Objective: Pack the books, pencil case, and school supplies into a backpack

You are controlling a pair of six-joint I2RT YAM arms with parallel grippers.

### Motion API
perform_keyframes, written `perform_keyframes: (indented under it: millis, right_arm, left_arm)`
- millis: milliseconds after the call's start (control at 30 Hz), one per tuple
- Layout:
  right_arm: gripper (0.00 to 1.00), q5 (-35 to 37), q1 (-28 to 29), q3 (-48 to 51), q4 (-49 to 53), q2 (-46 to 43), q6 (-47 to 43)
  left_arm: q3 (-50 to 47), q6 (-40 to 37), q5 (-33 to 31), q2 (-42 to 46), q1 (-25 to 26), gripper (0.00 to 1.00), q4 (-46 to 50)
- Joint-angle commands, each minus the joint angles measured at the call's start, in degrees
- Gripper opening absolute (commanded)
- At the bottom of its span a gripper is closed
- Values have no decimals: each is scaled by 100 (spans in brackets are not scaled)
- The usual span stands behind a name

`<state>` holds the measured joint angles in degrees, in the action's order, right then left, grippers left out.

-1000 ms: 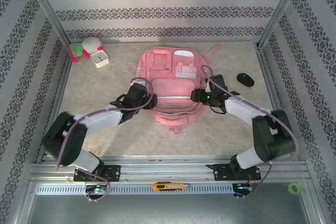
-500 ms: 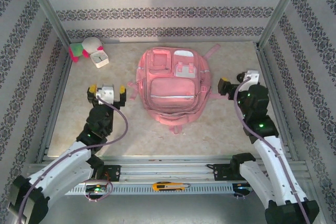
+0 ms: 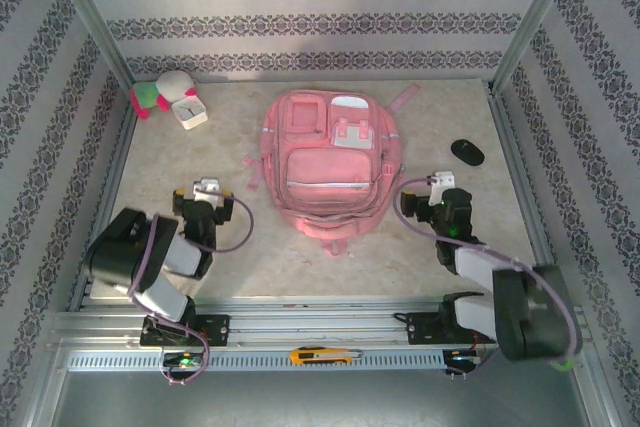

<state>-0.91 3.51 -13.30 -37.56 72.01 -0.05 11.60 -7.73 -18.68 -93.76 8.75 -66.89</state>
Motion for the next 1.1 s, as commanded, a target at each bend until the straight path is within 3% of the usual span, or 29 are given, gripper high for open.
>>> perform_keyframes:
  millis: [0,67,133,167,233,333,533,800,1067]
  right_arm:
    - [98,-148,-53,-368,-1640,824,-262]
    - [98,21,-85,-376,-2839,1777,-105]
    - [98,454,-186,-582,-1616,1370,140]
    - [98,462,-225,-603,-1528,1362,178]
    - [98,446,-227,-767,-1893,1622,200]
    - [98,431,-227,-848,-1604,1539,199]
    - [98,438,-239,-823,-1658,1554,216]
    - [98,438,-237,-823,-1650,1554,216]
    - [98,434,-237,-829,-1651,1553,210]
  left_arm:
    - [579,976,860,387,-690,99,629]
    - [609,1073,1218,198,-913,99,288]
    - [694,1107,1227,296,-919,99,646]
    - [681,1073,1235,242,-915,99,513]
    - [655,1069,1261,250,-913,99,506]
    - [603,1036,1304,226,-913,99,352]
    - [923,975,1476,240,-911,99,964]
    - [1080,730,2143,252,-911,99,1294]
    - [1068,729,2143,246,-912,99,1268]
